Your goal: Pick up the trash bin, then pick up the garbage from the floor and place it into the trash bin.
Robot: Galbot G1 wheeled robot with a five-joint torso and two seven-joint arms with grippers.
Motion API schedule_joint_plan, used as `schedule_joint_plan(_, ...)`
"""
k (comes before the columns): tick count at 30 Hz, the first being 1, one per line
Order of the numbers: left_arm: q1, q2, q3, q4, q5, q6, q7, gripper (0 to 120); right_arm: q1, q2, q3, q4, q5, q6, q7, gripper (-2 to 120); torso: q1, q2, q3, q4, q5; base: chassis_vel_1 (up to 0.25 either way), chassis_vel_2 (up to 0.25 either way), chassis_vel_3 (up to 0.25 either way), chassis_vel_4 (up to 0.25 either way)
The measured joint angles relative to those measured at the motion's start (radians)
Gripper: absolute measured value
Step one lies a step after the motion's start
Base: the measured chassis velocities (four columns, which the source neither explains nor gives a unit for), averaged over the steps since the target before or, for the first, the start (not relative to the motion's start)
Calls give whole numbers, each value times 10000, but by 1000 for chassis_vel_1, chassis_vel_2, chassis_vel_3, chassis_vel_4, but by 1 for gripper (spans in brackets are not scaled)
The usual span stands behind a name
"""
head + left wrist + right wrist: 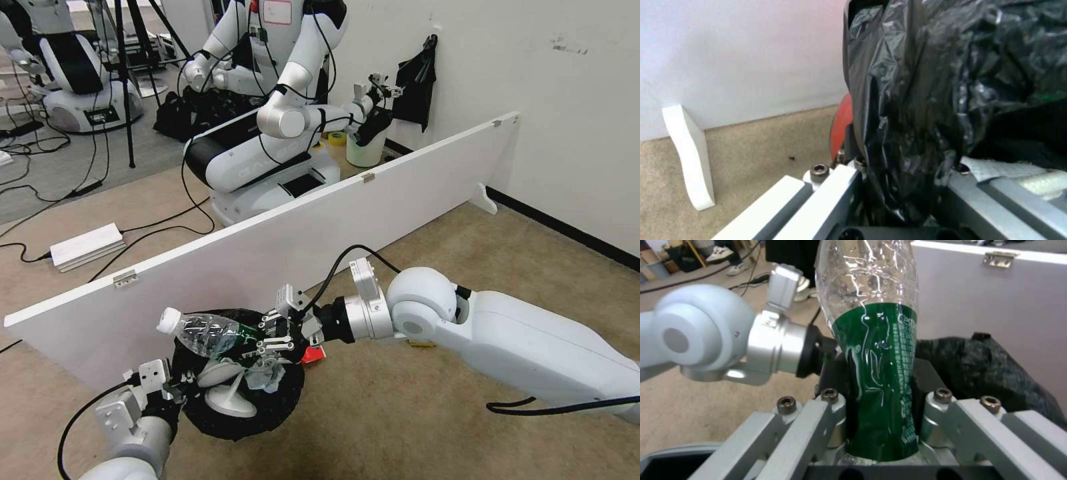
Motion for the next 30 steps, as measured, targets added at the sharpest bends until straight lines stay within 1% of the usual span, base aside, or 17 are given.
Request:
schedule_joint_plan(15, 228, 0, -48, -371, -261, 38, 17, 0, -193, 203, -174, -613, -389, 48, -183, 19, 0, 0, -1, 0, 0, 0, 0, 0, 0)
schedule_joint_plan(30, 174, -7, -75, -466, -540, 96, -117, 0, -202, 296, -253, -822, -529, 84, -243, 19, 0, 0, 0, 0, -1, 0, 0, 0, 0)
